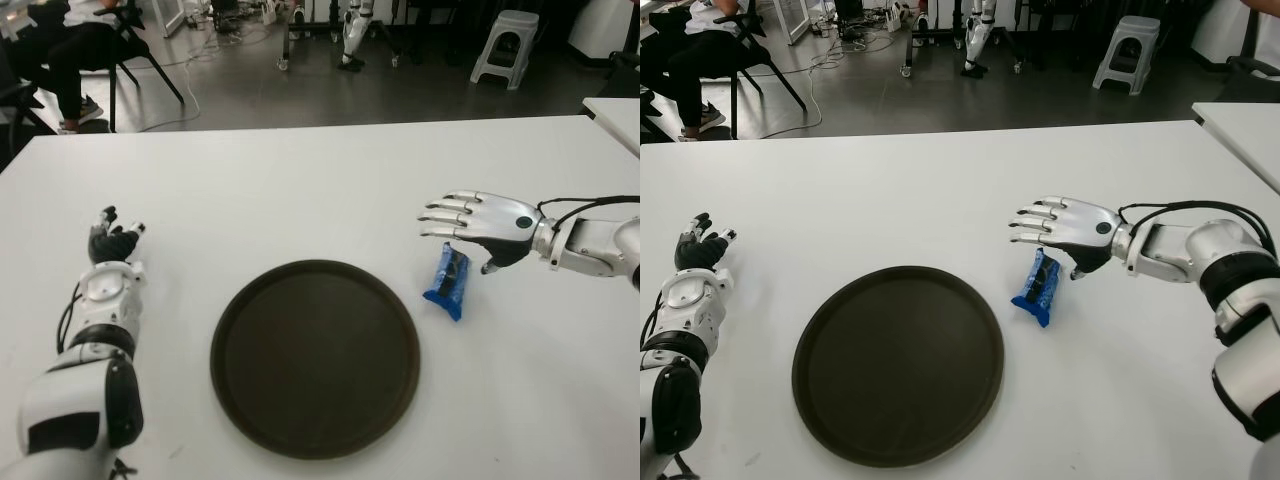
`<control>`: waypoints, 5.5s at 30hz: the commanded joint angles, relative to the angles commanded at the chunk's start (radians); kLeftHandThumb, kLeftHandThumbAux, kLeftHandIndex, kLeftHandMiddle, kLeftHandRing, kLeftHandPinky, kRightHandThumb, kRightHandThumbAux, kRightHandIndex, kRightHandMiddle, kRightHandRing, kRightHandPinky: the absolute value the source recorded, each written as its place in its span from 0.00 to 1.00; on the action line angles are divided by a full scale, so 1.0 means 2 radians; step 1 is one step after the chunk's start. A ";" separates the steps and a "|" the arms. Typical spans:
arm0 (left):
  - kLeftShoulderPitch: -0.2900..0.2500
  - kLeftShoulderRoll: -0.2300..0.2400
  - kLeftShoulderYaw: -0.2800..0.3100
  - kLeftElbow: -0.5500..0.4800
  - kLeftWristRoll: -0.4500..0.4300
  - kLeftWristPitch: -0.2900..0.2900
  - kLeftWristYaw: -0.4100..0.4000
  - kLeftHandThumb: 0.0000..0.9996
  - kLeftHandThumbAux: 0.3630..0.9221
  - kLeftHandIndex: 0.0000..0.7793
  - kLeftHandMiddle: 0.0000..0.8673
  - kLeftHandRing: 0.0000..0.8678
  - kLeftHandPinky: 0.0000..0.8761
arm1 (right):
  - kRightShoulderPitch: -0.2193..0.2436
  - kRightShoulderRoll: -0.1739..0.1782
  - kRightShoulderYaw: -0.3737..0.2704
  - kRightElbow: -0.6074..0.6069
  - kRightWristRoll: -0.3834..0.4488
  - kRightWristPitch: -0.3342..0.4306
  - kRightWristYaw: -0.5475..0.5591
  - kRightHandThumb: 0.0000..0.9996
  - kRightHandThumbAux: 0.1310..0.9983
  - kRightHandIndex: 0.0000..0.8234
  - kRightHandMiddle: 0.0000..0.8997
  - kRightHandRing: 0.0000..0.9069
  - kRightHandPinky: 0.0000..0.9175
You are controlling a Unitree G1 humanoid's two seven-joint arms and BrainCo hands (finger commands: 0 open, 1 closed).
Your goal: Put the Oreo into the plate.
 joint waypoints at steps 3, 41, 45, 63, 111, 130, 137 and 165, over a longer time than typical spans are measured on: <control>0.000 0.000 0.001 0.001 -0.001 0.001 -0.001 0.01 0.87 0.00 0.00 0.00 0.05 | 0.008 -0.003 -0.008 -0.014 0.014 -0.013 0.009 0.00 0.85 0.00 0.00 0.00 0.00; 0.000 0.004 0.001 0.001 0.002 0.005 0.000 0.00 0.88 0.00 0.00 0.01 0.06 | 0.041 0.009 -0.090 -0.013 0.133 -0.128 0.184 0.00 0.84 0.00 0.00 0.00 0.00; 0.001 0.005 0.000 0.001 0.004 0.006 0.001 0.00 0.86 0.00 0.00 0.02 0.06 | 0.044 0.010 -0.094 -0.011 0.135 -0.125 0.191 0.00 0.84 0.00 0.00 0.00 0.00; 0.001 0.008 -0.001 0.002 0.005 0.010 -0.001 0.00 0.82 0.00 0.01 0.02 0.06 | 0.050 0.017 -0.100 0.028 0.136 -0.131 0.201 0.00 0.83 0.00 0.00 0.00 0.00; 0.001 0.008 0.001 0.002 0.009 0.012 0.000 0.00 0.82 0.00 0.00 0.01 0.06 | 0.051 0.004 -0.080 0.032 0.088 -0.112 0.147 0.00 0.85 0.00 0.00 0.00 0.00; 0.001 0.008 0.004 0.002 0.008 0.009 -0.006 0.00 0.84 0.00 0.00 0.00 0.05 | 0.060 0.007 -0.079 0.039 0.090 -0.124 0.141 0.00 0.83 0.00 0.00 0.00 0.00; 0.001 0.008 0.003 0.001 0.009 0.008 -0.006 0.00 0.83 0.00 0.00 0.01 0.05 | 0.063 0.005 -0.077 0.034 0.083 -0.116 0.135 0.00 0.84 0.00 0.00 0.00 0.00; 0.002 0.007 0.013 0.001 0.004 0.007 -0.009 0.00 0.84 0.00 0.00 0.01 0.06 | 0.073 0.018 -0.054 0.041 0.061 -0.095 0.084 0.00 0.85 0.00 0.00 0.00 0.00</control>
